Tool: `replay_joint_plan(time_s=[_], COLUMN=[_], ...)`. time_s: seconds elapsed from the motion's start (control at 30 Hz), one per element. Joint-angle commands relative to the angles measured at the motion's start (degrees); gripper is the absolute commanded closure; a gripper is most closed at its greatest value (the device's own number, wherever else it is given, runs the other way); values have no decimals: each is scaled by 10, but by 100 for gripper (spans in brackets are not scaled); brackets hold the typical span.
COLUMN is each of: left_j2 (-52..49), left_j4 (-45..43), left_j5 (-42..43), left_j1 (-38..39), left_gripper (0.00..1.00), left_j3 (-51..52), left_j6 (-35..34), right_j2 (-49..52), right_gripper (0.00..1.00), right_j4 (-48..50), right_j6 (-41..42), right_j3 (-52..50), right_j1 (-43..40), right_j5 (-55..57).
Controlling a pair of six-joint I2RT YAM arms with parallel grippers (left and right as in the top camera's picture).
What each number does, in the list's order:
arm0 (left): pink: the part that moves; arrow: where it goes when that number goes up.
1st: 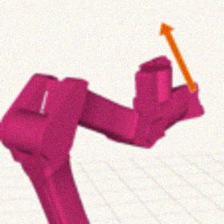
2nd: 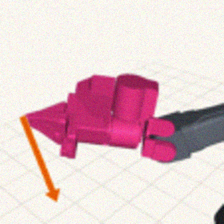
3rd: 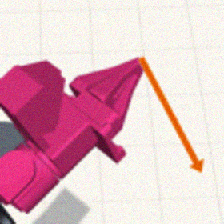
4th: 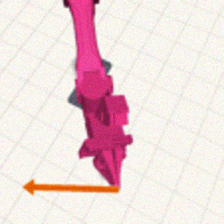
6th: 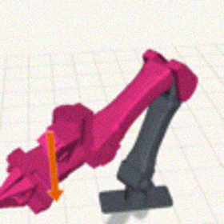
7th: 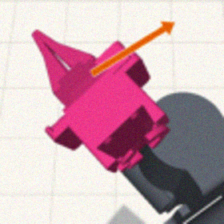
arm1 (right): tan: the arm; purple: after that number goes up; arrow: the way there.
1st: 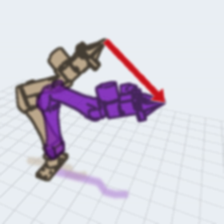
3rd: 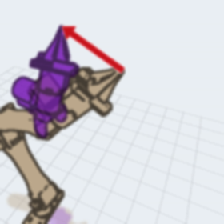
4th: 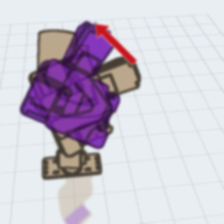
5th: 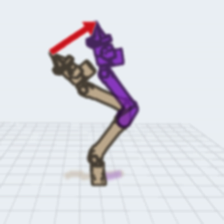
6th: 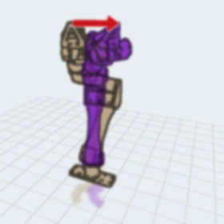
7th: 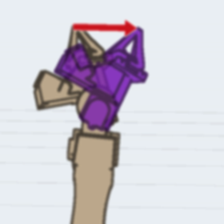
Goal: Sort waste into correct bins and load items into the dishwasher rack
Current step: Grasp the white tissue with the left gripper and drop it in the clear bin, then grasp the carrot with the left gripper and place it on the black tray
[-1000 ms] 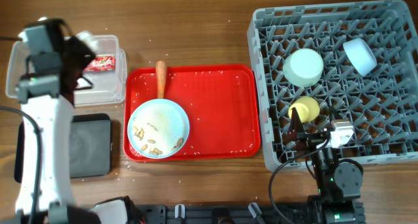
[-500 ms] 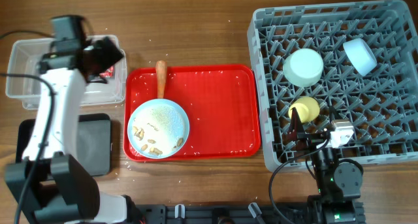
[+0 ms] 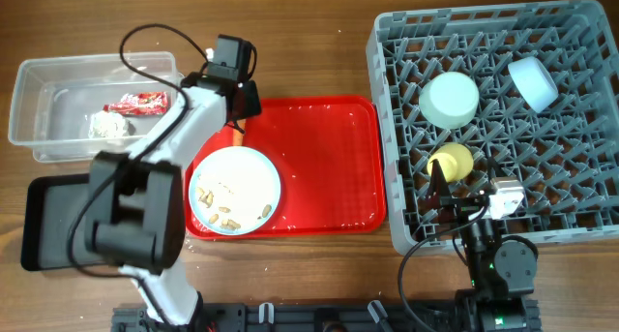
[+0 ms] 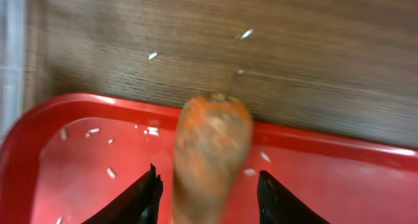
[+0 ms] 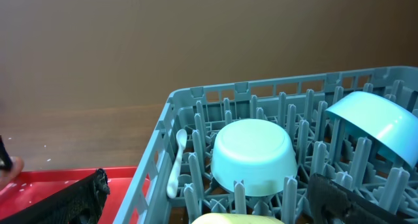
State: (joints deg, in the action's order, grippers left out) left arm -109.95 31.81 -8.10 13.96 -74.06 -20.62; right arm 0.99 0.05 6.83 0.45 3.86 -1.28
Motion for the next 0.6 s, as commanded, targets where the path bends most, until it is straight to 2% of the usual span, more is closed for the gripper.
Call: replay_joint_plan(time_s=[0.0,0.1,0.2,0.37,0.57], left_j2=[-35,-46,-44,20,183], left_j4=[-13,-17,-18,-16,21], left_j5=[-34,-33,-33,-33,-34], left_j1=[-10,-14,-13,-22,-41], left_gripper=[53,56,96,96,96], left_j3=[6,6,5,4,4], left_j6=[9,9,9,2,-50], right_j2=[-6,-6,-6,-6,-6], right_gripper=[0,0,0,0,0], right_j4=[2,2,2,2,2], right_j6=[8,8,8,8,8], right_j3=[-2,-2,-2,-2,-2], right_j1=[-2,-2,-2,-2,-2], right_j5=[-7,-7,-7,-7,-7])
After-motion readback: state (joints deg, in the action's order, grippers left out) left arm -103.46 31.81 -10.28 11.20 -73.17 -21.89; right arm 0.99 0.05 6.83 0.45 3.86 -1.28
